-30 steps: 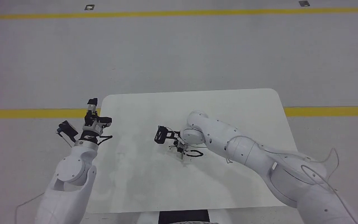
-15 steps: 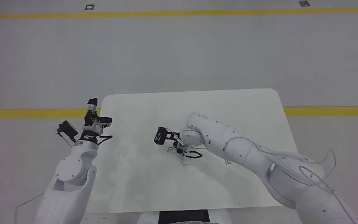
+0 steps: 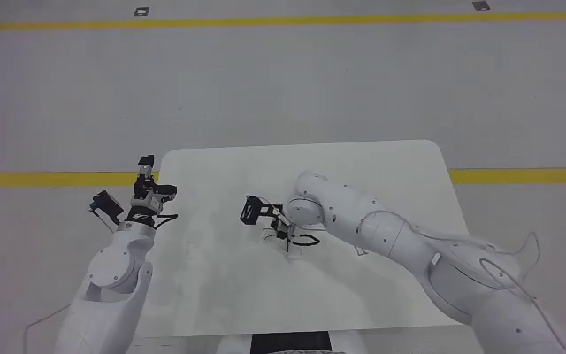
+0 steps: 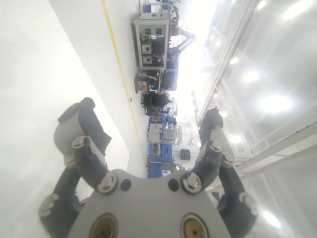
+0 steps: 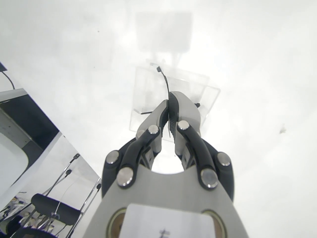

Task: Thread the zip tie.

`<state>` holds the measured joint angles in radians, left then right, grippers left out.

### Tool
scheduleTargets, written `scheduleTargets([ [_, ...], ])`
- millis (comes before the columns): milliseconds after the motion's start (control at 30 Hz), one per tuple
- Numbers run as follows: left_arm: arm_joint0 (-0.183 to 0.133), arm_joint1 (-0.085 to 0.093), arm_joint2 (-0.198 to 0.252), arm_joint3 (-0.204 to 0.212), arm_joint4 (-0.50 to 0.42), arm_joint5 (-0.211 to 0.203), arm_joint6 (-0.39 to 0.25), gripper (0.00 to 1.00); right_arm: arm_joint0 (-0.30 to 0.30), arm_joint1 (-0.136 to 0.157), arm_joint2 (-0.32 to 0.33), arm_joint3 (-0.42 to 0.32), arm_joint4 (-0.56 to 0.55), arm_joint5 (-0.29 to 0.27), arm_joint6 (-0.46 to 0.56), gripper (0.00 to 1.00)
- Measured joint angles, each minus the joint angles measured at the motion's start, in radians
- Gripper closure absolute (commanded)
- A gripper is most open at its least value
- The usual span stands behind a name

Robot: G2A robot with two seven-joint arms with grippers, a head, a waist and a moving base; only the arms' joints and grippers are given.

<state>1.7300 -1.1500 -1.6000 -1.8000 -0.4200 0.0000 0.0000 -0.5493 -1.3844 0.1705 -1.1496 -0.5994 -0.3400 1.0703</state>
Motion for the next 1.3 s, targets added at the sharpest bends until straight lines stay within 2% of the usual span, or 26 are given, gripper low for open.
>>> scheduleTargets([
  [267, 0.0, 0.0, 0.0, 0.0, 0.0, 0.0, 0.0, 0.0, 0.017, 0.085, 0.037, -0.116, 0.104, 0.0, -0.058, 1.0],
  [400, 0.0, 0.0, 0.0, 0.0, 0.0, 0.0, 0.0, 0.0, 0.002, 0.132, 0.073, -0.167, 0.161, 0.0, -0.121, 1.0],
  [567, 0.0, 0.0, 0.0, 0.0, 0.0, 0.0, 0.0, 0.0, -0.027, 0.175, 0.116, -0.197, 0.232, 0.0, -0.207, 1.0],
  [1000, 0.0, 0.0, 0.0, 0.0, 0.0, 0.0, 0.0, 0.0, -0.035, 0.177, 0.122, -0.2, 0.229, 0.007, -0.224, 1.0],
  [1167, 0.0, 0.0, 0.0, 0.0, 0.0, 0.0, 0.0, 0.0, -0.039, 0.16, 0.163, -0.206, 0.207, 0.096, -0.306, 1.0],
  [1300, 0.0, 0.0, 0.0, 0.0, 0.0, 0.0, 0.0, 0.0, -0.032, 0.132, 0.209, -0.177, 0.273, 0.163, -0.384, 1.0],
])
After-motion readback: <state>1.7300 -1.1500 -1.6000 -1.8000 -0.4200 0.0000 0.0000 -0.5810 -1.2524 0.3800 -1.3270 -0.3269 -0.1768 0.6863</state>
